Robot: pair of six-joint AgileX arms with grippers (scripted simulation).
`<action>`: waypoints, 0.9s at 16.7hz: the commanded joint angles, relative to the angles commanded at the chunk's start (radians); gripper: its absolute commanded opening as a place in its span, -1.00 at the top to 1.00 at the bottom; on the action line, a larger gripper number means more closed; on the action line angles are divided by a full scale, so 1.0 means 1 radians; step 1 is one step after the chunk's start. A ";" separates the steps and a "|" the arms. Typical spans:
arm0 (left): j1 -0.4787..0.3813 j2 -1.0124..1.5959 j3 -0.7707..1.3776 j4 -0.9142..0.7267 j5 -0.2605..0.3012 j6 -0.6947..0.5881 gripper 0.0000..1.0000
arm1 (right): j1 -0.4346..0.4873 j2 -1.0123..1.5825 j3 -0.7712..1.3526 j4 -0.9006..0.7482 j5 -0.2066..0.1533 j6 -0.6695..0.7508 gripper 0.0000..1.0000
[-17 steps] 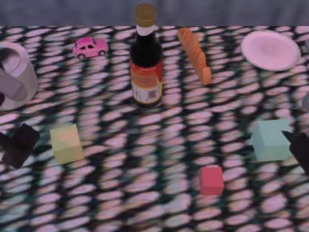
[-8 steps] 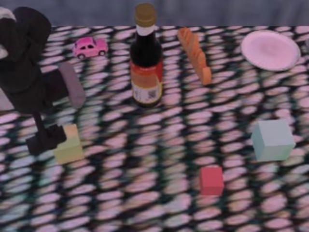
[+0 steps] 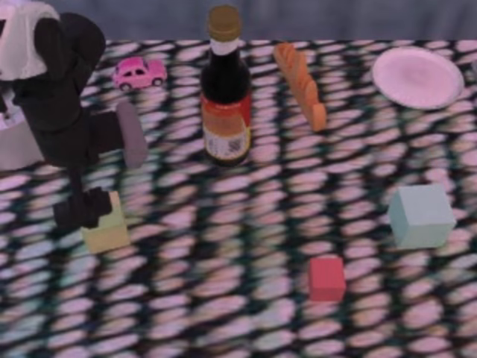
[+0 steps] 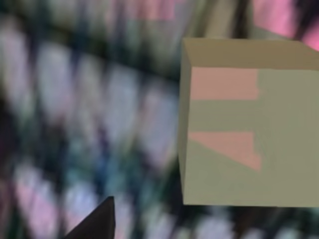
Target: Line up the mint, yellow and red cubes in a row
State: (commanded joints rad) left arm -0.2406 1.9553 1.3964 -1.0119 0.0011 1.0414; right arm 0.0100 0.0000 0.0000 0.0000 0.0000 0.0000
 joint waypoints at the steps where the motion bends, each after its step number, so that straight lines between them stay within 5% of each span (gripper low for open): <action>1: 0.000 0.000 0.000 0.000 0.000 0.000 -1.00 | 0.000 0.000 0.000 0.000 0.000 0.000 -1.00; 15: 0.002 0.157 -0.162 0.319 0.001 0.004 -1.00 | 0.000 0.000 0.000 0.000 0.000 0.000 -1.00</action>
State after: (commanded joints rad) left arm -0.2390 2.1128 1.2345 -0.6925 0.0023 1.0453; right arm 0.0100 0.0000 0.0000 0.0000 0.0000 0.0000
